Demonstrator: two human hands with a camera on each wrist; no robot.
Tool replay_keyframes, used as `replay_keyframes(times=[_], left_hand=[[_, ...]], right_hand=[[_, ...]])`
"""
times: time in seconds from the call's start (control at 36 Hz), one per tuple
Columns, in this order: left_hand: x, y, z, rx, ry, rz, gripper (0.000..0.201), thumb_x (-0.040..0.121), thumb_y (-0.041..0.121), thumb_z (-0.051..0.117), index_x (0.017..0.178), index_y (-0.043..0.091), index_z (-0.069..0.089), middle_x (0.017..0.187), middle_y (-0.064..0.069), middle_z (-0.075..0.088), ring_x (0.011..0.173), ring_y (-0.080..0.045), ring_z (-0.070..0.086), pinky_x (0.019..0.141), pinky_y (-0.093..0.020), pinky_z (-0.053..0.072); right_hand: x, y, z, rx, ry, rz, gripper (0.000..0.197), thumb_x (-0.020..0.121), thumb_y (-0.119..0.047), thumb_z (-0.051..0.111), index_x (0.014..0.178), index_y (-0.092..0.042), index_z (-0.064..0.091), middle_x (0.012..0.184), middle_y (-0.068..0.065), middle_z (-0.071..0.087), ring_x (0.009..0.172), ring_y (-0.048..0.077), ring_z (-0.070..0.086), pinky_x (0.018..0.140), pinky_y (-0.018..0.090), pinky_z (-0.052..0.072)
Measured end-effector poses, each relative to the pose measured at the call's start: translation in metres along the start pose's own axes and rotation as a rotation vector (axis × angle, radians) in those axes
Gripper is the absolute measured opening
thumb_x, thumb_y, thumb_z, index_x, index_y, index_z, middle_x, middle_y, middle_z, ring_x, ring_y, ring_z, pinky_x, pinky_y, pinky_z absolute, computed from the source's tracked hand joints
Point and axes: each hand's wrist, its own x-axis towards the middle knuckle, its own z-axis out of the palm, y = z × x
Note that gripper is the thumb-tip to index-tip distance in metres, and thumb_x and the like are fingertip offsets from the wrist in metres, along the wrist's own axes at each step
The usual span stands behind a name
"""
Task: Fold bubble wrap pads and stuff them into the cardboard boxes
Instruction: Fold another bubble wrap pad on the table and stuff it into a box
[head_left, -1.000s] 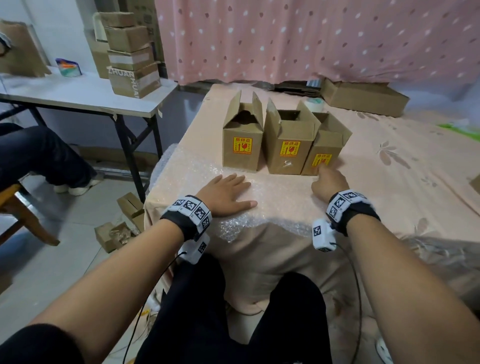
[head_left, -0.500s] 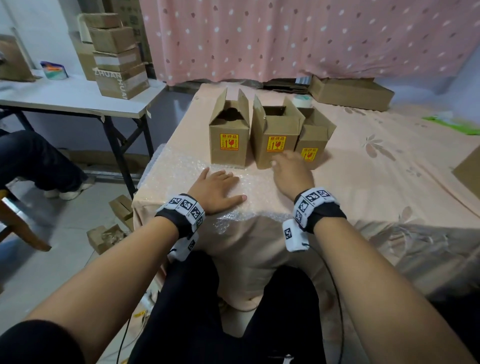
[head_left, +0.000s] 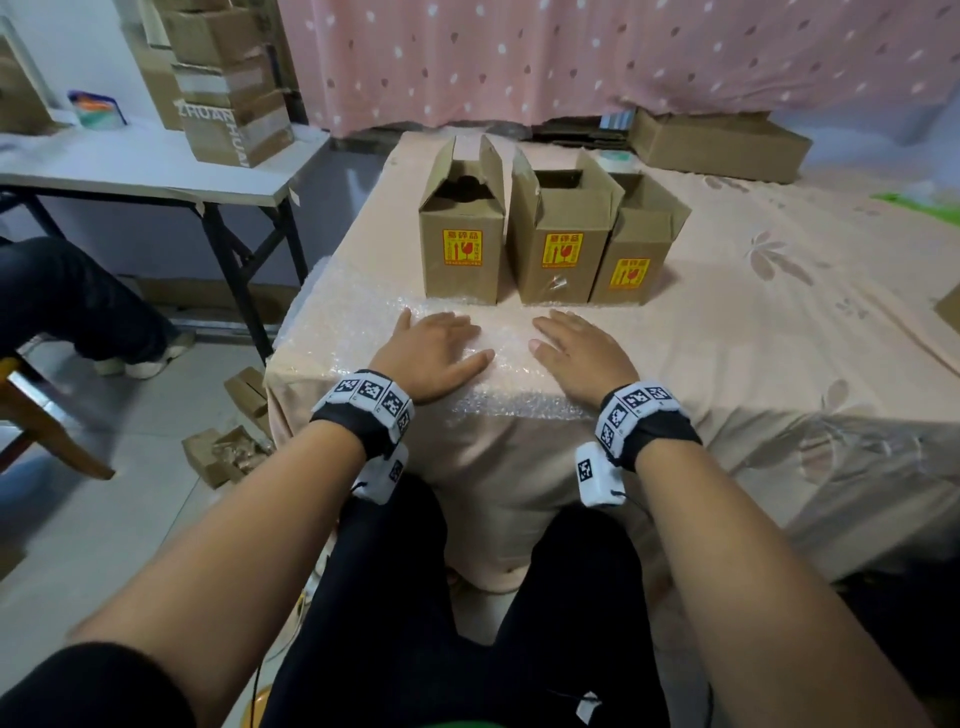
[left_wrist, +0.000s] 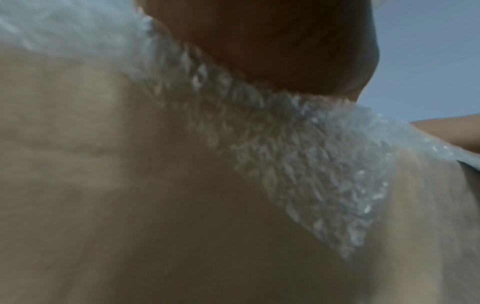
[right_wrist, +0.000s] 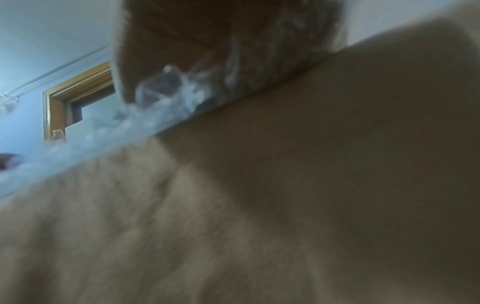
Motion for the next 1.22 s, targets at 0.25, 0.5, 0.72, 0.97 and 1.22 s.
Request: replay_keyframes(times=[0.25, 0.5, 0.72, 0.97, 1.22], left_hand=[[-0.001, 0.002, -0.001, 0.060, 0.026, 0.021, 0.080, 0.089, 0.072, 0.018, 0.141, 0.025, 0.056, 0.142, -0.001, 0.052, 0.133, -0.024, 0.042, 0.112, -0.057, 0.027], [-0.002, 0.004, -0.002, 0.121, 0.027, 0.042, 0.073, 0.090, 0.066, 0.016, 0.138, 0.025, 0.054, 0.140, 0.003, 0.056, 0.126, -0.023, 0.047, 0.104, -0.057, 0.035], [-0.004, 0.004, 0.001, 0.159, 0.023, 0.058, 0.070, 0.091, 0.060, 0.015, 0.140, 0.025, 0.051, 0.141, 0.004, 0.056, 0.128, -0.021, 0.046, 0.106, -0.059, 0.030], [-0.008, 0.006, 0.002, 0.159, 0.010, 0.055, 0.070, 0.094, 0.060, 0.015, 0.147, 0.026, 0.045, 0.150, 0.002, 0.048, 0.139, -0.021, 0.039, 0.113, -0.062, 0.025], [-0.010, 0.007, 0.002, 0.154, 0.020, 0.043, 0.070, 0.093, 0.062, 0.016, 0.146, 0.027, 0.045, 0.150, 0.003, 0.047, 0.139, -0.021, 0.038, 0.113, -0.059, 0.025]], right_hand=[[-0.005, -0.004, -0.001, 0.042, 0.072, 0.031, 0.052, 0.104, -0.046, 0.041, 0.151, -0.024, 0.045, 0.162, 0.001, 0.034, 0.149, 0.020, 0.028, 0.121, 0.035, 0.020], [-0.002, -0.006, 0.001, -0.070, 0.096, -0.040, 0.046, 0.104, -0.034, 0.041, 0.146, -0.015, 0.049, 0.150, 0.007, 0.048, 0.137, 0.027, 0.039, 0.113, 0.039, 0.032], [0.002, -0.009, 0.000, -0.135, 0.053, -0.020, 0.046, 0.101, -0.032, 0.038, 0.145, -0.018, 0.045, 0.149, 0.002, 0.049, 0.133, 0.027, 0.042, 0.108, 0.040, 0.037], [0.001, -0.012, -0.003, 0.004, 0.035, 0.121, 0.059, 0.093, -0.039, 0.039, 0.151, -0.029, 0.030, 0.135, 0.017, 0.052, 0.119, 0.038, 0.052, 0.103, 0.043, 0.043], [-0.003, -0.009, 0.001, 0.009, 0.094, 0.031, 0.044, 0.097, -0.032, 0.043, 0.138, -0.018, 0.051, 0.143, 0.009, 0.053, 0.138, 0.027, 0.037, 0.110, 0.040, 0.033]])
